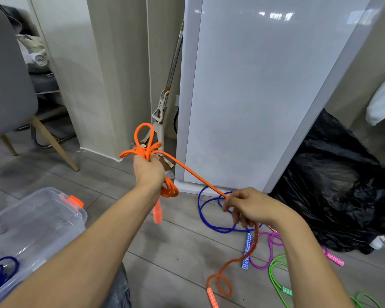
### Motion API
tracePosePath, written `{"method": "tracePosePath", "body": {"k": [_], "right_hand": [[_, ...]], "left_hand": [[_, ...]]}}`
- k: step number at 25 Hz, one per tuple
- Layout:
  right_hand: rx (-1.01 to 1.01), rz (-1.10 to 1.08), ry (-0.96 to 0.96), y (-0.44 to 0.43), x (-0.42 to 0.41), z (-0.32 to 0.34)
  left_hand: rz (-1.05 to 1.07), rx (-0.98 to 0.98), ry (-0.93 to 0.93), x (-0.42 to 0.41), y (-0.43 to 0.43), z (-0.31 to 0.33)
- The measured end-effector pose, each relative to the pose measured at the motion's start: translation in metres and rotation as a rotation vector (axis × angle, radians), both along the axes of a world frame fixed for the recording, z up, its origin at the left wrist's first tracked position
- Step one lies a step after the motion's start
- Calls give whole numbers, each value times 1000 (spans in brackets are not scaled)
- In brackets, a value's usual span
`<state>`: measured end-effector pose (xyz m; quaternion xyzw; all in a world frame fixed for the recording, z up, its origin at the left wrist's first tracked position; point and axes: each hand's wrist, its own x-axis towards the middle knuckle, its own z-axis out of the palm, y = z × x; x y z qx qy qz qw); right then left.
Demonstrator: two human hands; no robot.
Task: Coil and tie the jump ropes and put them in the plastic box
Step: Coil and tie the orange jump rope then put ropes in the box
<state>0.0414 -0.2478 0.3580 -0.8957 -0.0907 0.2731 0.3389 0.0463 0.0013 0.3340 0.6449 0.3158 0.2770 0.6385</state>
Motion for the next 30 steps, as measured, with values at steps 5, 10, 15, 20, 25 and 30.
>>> {"method": "tracePosePath", "body": {"k": [5, 10, 15, 20, 25, 30], "right_hand": [[54, -328, -406, -3, 10, 3], [376, -264, -525, 26, -4, 6], [359, -249, -558, 45, -14, 5], [394, -204, -478, 60, -18, -5], [395, -231, -542, 61, -16, -11], [348, -231, -503, 61, -16, -10]], "left_hand": [[31, -52, -17, -5, -3, 7], [-340, -367, -48, -9, -20, 7], [-590, -274, -15, -19, -39, 13], [-623, -220, -24, -17, -46, 6], [-709, -261, 25, -16, -42, 1], [-673, -164, 20, -17, -42, 3]]}}
